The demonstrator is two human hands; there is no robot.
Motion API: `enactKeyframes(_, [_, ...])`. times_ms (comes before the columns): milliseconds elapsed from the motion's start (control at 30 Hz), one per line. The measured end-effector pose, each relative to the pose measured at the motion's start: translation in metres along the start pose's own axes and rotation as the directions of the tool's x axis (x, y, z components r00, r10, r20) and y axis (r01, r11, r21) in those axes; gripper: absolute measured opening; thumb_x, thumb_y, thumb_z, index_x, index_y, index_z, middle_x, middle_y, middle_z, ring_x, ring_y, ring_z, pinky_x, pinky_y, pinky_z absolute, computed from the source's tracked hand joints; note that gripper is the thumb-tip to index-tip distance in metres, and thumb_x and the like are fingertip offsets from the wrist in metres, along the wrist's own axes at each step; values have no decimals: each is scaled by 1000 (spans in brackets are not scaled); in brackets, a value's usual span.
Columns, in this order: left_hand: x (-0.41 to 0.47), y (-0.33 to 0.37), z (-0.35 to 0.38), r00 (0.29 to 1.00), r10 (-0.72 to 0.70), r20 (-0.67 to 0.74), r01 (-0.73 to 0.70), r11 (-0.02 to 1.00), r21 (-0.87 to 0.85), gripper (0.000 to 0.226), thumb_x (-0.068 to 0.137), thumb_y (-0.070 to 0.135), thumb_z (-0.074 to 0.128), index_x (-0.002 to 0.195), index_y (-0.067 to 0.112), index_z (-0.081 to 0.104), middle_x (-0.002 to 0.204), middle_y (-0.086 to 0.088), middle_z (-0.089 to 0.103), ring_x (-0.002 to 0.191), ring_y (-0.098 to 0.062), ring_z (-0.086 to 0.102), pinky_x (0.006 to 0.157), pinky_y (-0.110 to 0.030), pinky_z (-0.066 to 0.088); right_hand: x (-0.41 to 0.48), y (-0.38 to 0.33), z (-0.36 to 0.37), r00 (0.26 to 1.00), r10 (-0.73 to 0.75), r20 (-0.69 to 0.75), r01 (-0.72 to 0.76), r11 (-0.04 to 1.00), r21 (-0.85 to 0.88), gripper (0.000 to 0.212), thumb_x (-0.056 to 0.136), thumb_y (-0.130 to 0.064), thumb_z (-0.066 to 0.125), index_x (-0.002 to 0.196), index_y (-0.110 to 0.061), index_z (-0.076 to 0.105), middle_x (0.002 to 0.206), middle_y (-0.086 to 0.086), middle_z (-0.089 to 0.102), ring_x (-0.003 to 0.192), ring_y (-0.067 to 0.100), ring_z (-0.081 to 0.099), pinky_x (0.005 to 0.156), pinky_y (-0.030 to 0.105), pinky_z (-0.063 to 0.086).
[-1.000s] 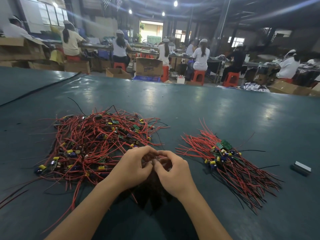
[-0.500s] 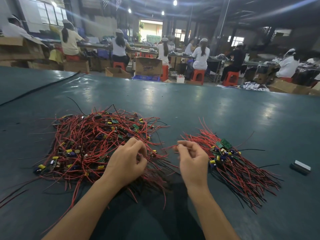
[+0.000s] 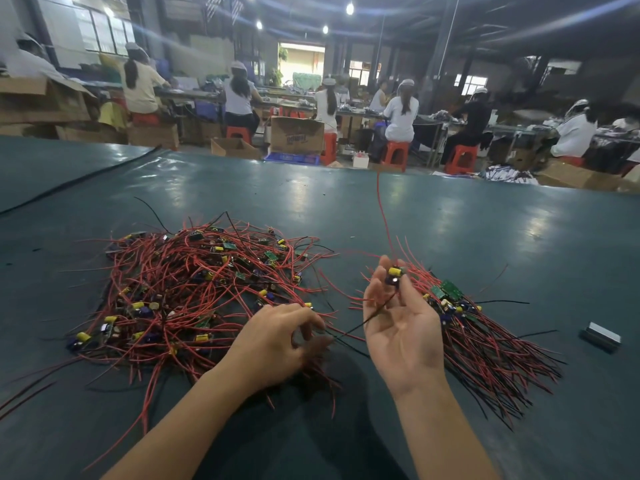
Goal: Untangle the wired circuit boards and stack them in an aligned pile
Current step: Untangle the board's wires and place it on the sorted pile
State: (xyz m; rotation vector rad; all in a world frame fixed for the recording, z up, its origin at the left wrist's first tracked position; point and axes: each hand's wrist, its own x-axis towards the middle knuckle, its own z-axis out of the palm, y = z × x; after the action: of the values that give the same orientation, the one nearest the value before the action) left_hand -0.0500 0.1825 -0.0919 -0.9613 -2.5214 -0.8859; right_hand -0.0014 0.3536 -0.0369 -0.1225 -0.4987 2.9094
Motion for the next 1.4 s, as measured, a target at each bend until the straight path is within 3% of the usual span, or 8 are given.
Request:
enactKeyframes(200, [-2, 24, 7, 999, 31, -9, -32, 947, -320, 54, 88, 52, 56, 135, 26, 54, 119, 14, 64, 110, -5, 59, 95, -31, 46, -4, 18, -2, 999, 25, 23, -21, 989, -146, 26, 96, -4, 44, 115, -11, 61, 98, 13, 74, 92, 23, 73, 82, 31, 60])
enactKeyframes(367, [2, 31, 6, 968, -69, -241, -61, 867, -495, 20, 89, 29, 68, 106, 21, 73, 79, 12, 69, 70, -6, 64, 65, -20, 48, -6, 22, -2, 999, -15, 52, 32, 941, -336, 33, 75, -14, 60, 107, -22, 66, 104, 2, 75, 84, 11, 70, 73, 27, 51])
enactKeyframes(633, [13, 26, -8, 869, -491, -55, 98, 280, -955, 23, 68, 41, 74, 67, 19, 70, 63, -5, 65, 52, -13, 61, 52, -22, 54, -4, 26, -5, 999, 28, -33, -41, 844, -534, 23, 91, 5, 57, 105, -11, 66, 94, 6, 76, 58, 6, 53, 52, 15, 45])
enactKeyframes(800, [15, 20, -7, 842, -537, 46, 102, 75, -992, 46, 59, 35, 82, 98, 18, 65, 76, -1, 68, 55, -9, 60, 52, -20, 53, -7, 34, -4, 992, 121, 25, -93, 865, -492, 25, 87, 11, 56, 106, -4, 64, 91, 11, 76, 68, 12, 70, 56, 17, 54])
enactKeyframes(967, [15, 29, 2, 809, -538, 236, 384, 180, -905, 47, 66, 50, 73, 90, 11, 60, 70, -6, 66, 54, -14, 60, 51, -23, 50, -11, 43, -3, 994, 93, 55, -52, 863, -503, 32, 71, 4, 67, 101, -4, 64, 80, 9, 74, 67, 16, 70, 54, 21, 55])
enactKeyframes(1133, [11, 23, 4, 874, -486, -18, 280, 533, -798, 37, 95, 42, 47, 79, 22, 74, 73, -7, 74, 67, -22, 71, 61, -31, 58, -11, 48, -7, 997, 70, 29, -40, 814, -580, 15, 87, 6, 63, 96, -6, 64, 90, 13, 74, 79, 24, 69, 62, 27, 58])
enactKeyframes(1233, [12, 20, 5, 862, -494, -112, 251, 610, -752, 42, 102, 34, 42, 72, 20, 68, 70, -13, 71, 65, -35, 68, 65, -49, 58, -12, 49, -5, 1000, 31, 2, -23, 783, -622, 4, 90, -5, 65, 90, -8, 63, 84, 10, 72, 67, 18, 69, 54, 23, 55])
enactKeyframes(1400, [12, 20, 6, 886, -451, -112, 239, 649, -722, 43, 93, 49, 46, 63, 20, 54, 56, 3, 53, 54, -19, 52, 57, -44, 47, -10, 50, -6, 996, -40, -85, -22, 776, -630, 5, 89, -8, 67, 84, -8, 65, 75, 6, 70, 58, 11, 66, 49, 20, 52])
